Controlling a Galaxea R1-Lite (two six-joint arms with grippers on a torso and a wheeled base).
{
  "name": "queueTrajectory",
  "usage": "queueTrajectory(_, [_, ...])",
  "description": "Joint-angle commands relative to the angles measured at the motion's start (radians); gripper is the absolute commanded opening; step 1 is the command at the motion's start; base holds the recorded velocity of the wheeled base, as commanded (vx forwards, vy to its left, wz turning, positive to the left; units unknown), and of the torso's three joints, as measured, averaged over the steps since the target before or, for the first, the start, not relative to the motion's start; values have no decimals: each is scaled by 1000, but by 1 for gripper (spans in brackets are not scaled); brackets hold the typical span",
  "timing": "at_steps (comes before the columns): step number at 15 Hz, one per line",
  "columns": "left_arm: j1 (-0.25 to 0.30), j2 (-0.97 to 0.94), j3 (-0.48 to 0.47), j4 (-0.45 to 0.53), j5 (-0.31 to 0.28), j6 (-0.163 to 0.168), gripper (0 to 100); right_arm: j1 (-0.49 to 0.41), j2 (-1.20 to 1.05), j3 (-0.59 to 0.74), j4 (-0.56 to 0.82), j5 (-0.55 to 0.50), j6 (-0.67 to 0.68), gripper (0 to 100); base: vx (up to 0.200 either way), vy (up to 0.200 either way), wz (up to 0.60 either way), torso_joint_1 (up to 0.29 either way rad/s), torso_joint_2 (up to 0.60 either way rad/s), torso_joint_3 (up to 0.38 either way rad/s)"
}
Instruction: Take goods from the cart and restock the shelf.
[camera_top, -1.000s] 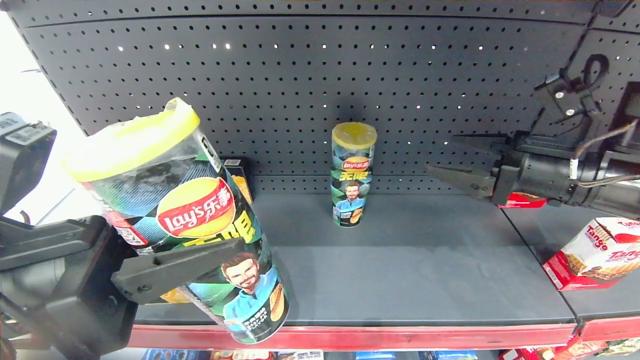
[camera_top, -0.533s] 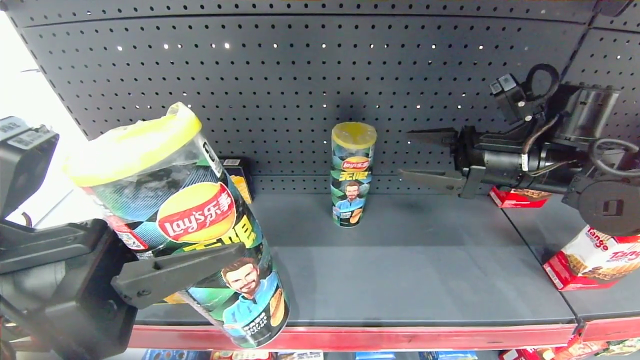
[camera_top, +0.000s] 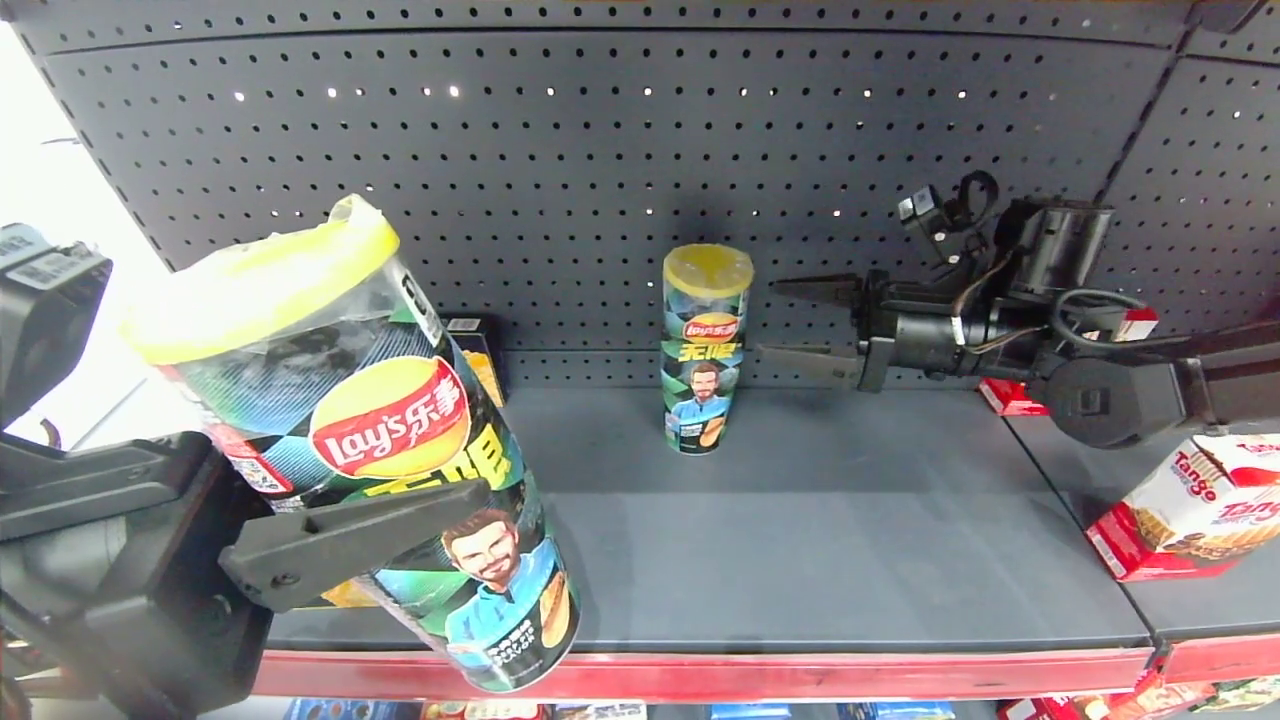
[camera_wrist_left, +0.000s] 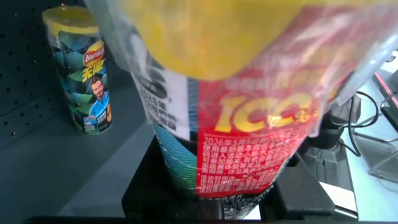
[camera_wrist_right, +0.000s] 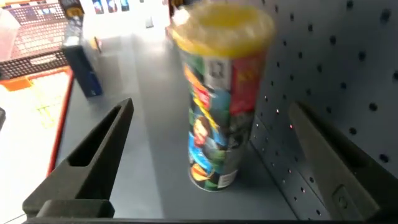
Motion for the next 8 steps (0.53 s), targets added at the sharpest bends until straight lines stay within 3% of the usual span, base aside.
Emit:
queueTrajectory(1, [2, 1, 4, 0, 0, -1, 0, 1, 81, -46, -2, 0, 1, 100, 0, 0, 0, 0, 0, 0])
queueTrajectory(8, [16, 4, 5, 0, 0, -1, 0, 8, 207, -134, -2, -1, 14, 100, 0, 0, 0, 0, 0, 0])
